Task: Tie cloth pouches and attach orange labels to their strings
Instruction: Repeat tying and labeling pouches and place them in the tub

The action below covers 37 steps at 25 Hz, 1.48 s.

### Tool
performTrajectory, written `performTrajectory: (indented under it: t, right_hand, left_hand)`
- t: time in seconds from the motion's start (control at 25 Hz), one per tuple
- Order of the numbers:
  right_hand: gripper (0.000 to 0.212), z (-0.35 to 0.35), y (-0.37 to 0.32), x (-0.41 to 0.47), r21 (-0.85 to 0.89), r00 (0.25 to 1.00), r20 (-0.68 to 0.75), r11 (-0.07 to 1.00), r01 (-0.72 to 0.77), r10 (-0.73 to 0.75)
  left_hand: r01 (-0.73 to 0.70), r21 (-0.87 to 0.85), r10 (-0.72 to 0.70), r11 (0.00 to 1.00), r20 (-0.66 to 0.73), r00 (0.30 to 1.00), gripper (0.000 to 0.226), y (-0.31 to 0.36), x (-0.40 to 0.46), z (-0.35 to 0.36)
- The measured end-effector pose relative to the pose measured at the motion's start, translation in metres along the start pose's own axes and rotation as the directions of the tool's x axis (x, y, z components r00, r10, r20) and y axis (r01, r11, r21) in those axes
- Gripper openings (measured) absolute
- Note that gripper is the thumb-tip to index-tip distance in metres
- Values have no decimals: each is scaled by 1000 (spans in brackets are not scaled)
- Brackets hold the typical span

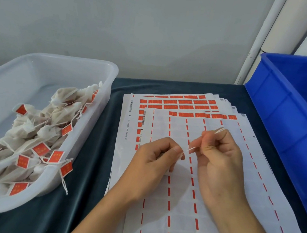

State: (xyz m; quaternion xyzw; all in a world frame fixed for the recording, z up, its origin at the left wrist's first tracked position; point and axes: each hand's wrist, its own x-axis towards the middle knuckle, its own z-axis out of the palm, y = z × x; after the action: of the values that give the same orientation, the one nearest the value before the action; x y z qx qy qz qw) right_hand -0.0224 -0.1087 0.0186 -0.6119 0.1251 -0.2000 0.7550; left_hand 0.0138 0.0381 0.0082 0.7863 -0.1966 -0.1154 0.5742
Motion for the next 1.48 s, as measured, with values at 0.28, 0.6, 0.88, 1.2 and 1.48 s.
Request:
performTrajectory:
  t: [0.28,0.6,0.88,1.2,1.48]
  right_hand:
    - [16,-3,-16,18,-482,992,30,868,121,-122]
    - [16,2,-32,66,-924,983,134,342,169,-122]
    - [37,72,10,105,-957,989,142,259,128,38]
    - [35,92,29,105,-975,989,96,187,117,-117]
    - [35,88,35,108,-963,986,83,244,118,-146]
  left_hand:
    - [78,-41,-81,996,-88,993,31,-1,-2,4]
    - [119,-17,-120,993,-206,971,32,3,-6,13]
    - [89,-62,-100,994,-207,973,33,4,-7,10]
    - [13,-114,-37,993,-212,976,28,1,-4,10]
    - [9,-97,-28,995,-205,978,27,0,-4,12]
